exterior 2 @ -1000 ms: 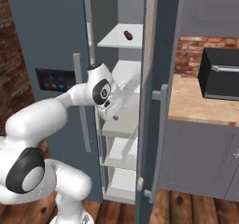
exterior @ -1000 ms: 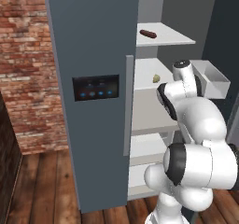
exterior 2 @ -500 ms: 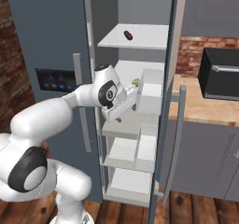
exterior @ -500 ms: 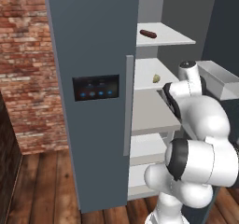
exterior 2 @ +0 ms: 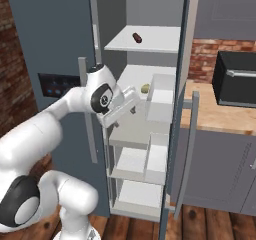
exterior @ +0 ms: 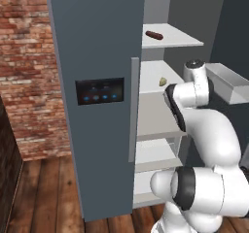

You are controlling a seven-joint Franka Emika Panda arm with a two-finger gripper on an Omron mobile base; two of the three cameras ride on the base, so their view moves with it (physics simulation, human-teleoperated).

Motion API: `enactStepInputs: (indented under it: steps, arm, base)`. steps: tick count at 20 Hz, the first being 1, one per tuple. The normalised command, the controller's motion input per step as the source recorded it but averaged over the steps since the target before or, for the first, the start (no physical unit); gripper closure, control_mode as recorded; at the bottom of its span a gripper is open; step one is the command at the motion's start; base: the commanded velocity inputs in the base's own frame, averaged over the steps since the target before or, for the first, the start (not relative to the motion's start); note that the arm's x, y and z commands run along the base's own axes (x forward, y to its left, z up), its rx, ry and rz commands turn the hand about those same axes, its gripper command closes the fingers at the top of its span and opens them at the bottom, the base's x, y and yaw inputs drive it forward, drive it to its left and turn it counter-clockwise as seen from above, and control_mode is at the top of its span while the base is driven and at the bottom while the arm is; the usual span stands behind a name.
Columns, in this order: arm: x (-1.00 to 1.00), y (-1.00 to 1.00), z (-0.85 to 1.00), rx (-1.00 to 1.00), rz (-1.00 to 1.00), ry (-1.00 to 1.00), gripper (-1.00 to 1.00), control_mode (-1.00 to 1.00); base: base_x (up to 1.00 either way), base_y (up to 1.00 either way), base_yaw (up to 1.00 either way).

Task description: Retrieve the sausage and cheese from the fridge and place them on the cutting board on the counter.

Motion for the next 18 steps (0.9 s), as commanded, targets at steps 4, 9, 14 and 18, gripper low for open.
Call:
enactStepInputs:
  steps: [4,9,14,18]
  arm:
    - [-0.62,0.21,0.23,-0.01,0.26,0.00,-1.00,-1.00]
    - [-0.47,0.01,0.00,-0.05,0.55,0.00,-1.00,-1.00]
    - [-0.09,0.09,0.14,-0.06,0.67,0.11,-1.00,-1.00]
    - [-0.20,0.41,0.12,-0.18,0.71,0.11,-1.00,-1.00]
  base:
    - [0.00,0.00,0.00]
    - [0.00,0.00,0.00]
    - [0.00,0.00,0.00]
    - [0.00,0.00,0.00]
